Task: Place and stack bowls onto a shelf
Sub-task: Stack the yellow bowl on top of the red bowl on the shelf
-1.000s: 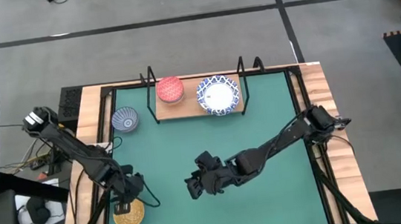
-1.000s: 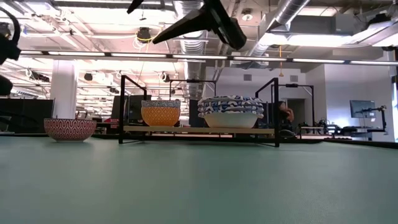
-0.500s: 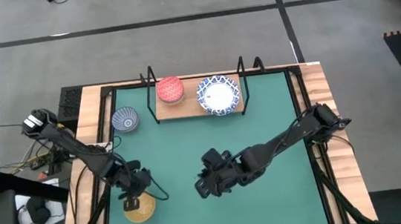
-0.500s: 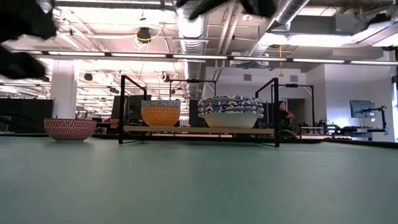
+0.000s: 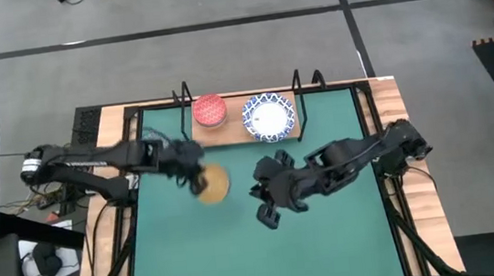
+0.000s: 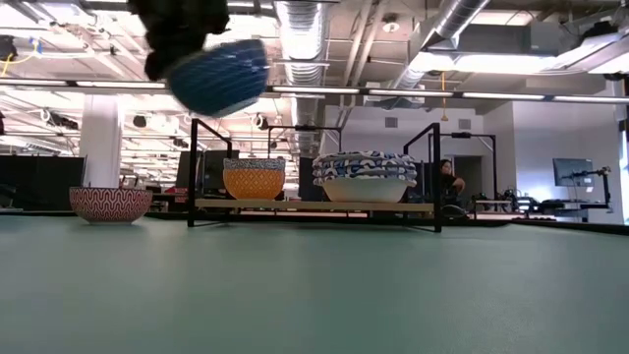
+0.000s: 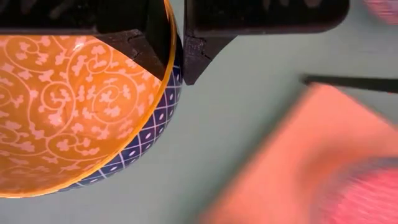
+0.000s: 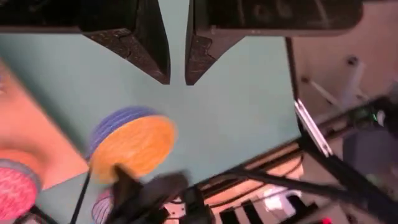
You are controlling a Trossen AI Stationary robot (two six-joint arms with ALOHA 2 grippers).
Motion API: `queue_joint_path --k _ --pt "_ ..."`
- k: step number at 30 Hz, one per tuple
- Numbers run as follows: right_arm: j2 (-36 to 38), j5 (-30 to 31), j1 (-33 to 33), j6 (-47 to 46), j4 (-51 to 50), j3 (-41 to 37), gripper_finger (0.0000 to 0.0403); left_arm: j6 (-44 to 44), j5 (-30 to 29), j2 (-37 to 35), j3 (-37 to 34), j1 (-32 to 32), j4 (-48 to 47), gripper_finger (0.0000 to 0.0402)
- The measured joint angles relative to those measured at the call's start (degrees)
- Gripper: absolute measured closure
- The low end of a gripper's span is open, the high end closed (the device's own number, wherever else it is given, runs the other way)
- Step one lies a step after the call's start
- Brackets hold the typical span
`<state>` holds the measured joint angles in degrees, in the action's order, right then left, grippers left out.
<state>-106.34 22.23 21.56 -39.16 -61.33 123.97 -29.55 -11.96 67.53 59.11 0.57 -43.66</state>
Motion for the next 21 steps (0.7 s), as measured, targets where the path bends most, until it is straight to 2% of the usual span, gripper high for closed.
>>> queue_joint_path --k 5,11,15,21 --pt "-0.1 0.3 -0.4 5.1 -10.8 4.4 0.0335 0.8 -4.8 0.0 5.8 8.7 -0.5 0.0398" --pt "-0.1 0.4 -4.8 9.6 -16.9 4.4 0.0337 9.8 -5.0 1.2 11.8 19.6 0.4 0.0397" --pt "-0.1 0.3 -9.5 11.1 -18.0 4.4 0.0337 18.4 -1.3 6.6 15.2 28.3 0.6 0.0398" --pt "0.0 0.3 -17.2 12.7 -19.3 4.4 0.0337 29.5 4.4 19.5 22.8 38.3 -0.5 0.0398"
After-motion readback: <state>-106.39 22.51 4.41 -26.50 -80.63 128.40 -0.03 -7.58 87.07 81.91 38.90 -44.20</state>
